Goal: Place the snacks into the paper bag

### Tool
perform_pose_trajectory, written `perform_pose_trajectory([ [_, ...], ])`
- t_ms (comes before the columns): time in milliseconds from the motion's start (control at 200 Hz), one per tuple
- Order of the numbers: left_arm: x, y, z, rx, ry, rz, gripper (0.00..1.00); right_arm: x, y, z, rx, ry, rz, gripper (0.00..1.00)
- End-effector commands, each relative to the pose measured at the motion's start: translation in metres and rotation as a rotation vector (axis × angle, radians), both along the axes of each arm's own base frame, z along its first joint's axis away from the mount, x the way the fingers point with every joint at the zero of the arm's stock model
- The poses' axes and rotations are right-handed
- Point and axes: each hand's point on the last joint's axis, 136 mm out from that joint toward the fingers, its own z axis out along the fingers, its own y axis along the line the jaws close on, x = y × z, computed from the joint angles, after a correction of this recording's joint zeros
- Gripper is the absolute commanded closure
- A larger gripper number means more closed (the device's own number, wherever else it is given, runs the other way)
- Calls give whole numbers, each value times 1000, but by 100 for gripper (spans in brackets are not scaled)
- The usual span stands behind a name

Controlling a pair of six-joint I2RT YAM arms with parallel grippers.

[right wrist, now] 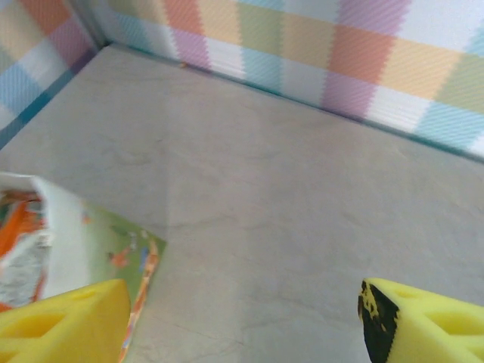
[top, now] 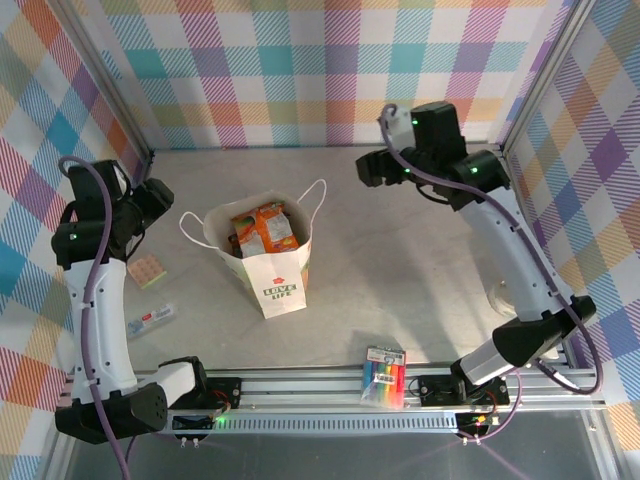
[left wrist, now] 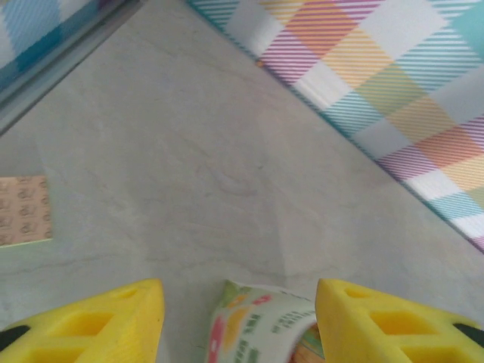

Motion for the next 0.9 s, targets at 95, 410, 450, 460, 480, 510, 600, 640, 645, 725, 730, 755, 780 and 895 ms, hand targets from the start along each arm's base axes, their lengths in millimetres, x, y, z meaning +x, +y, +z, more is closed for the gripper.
perform_pose_trajectory([
  [95, 6, 34, -54, 84, 99, 130, 44, 8, -37, -15, 136, 42, -95, 22],
  [410, 19, 49, -117, 150, 149, 146, 44, 19, -94, -81, 203, 83, -255, 21],
  [450, 20, 51, -122, 171, 141, 138, 44, 22, -104, -91, 211, 94, -285, 21],
  [460, 20, 51, -123, 177, 136, 136, 44, 23, -106, -94, 216, 99, -293, 21],
  [480, 22, 52, -126, 188, 128, 132, 43, 25, -112, -99, 225, 109, -312, 22],
  [510, 22, 53, -129, 200, 118, 137, 43, 27, -119, -107, 250, 130, -336, 22],
  [600, 30, 52, -134, 207, 72, 121, 40, 31, -137, -132, 307, 179, -388, 22],
  [640, 34, 53, -138, 213, 58, 119, 39, 32, -143, -143, 310, 183, -406, 21],
  [645, 34, 53, -138, 214, 56, 120, 39, 32, -144, -145, 309, 182, -408, 21],
  [725, 39, 53, -153, 219, 44, 105, 37, 31, -157, -168, 293, 186, -441, 19],
  [730, 41, 53, -152, 220, 36, 104, 37, 31, -158, -170, 292, 186, -444, 19],
  [755, 44, 52, -156, 219, 30, 95, 36, 30, -162, -177, 288, 186, -457, 17],
  [780, 45, 50, -162, 217, 30, 84, 34, 30, -166, -182, 284, 184, -467, 16],
  [895, 56, 45, -174, 226, 4, 57, 27, 29, -182, -205, 287, 164, -493, 12],
])
